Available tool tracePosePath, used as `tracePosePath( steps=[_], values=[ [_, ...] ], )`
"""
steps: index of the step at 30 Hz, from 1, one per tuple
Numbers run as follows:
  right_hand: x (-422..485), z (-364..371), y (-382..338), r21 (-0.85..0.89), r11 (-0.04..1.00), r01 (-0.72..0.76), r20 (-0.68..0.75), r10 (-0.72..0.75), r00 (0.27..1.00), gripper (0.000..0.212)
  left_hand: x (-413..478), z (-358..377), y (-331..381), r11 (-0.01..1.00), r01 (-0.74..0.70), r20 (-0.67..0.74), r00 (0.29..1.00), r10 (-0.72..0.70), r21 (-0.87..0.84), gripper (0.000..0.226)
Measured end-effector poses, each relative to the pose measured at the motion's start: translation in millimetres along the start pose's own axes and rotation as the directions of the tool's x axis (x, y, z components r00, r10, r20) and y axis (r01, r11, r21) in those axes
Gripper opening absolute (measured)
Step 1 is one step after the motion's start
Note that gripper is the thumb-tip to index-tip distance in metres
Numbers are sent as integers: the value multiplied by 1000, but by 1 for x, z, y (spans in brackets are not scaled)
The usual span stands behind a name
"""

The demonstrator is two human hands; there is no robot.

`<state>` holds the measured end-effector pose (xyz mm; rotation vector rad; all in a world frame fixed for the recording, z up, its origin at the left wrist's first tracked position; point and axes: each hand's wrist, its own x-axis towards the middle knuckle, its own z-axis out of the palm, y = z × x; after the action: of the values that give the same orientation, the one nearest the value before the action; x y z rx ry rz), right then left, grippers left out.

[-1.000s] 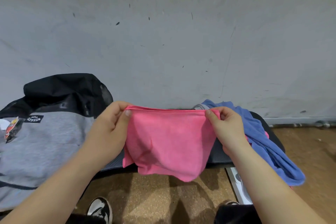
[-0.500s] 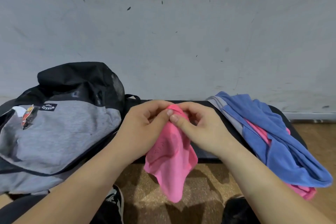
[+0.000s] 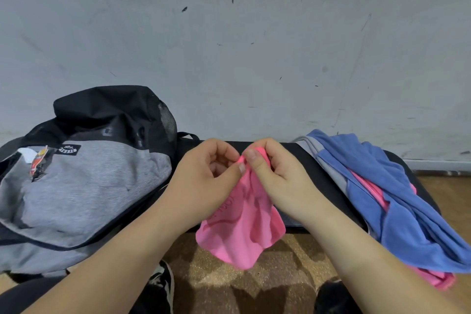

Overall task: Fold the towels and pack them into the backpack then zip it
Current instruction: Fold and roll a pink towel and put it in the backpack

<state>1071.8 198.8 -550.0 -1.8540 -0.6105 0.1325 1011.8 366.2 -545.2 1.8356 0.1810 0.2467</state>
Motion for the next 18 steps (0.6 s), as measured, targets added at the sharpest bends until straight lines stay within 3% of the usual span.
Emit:
tracePosePath(
  steps=[6,13,18],
  values=[
    [-3,-1,3,-128,990,59,-4,-60,998,22,-3,-1,1,999,-24,201,980,14,45,12],
    [-4,-2,7,-222,972,78,-110,-105,988,17,-2,-7,2,986,-54,189,982,23,156,24],
    [-1,-7,15,-221,975,12,-242,-67,968,20,-2,-11,-3,987,-46,344,939,-10,154,16]
  ],
)
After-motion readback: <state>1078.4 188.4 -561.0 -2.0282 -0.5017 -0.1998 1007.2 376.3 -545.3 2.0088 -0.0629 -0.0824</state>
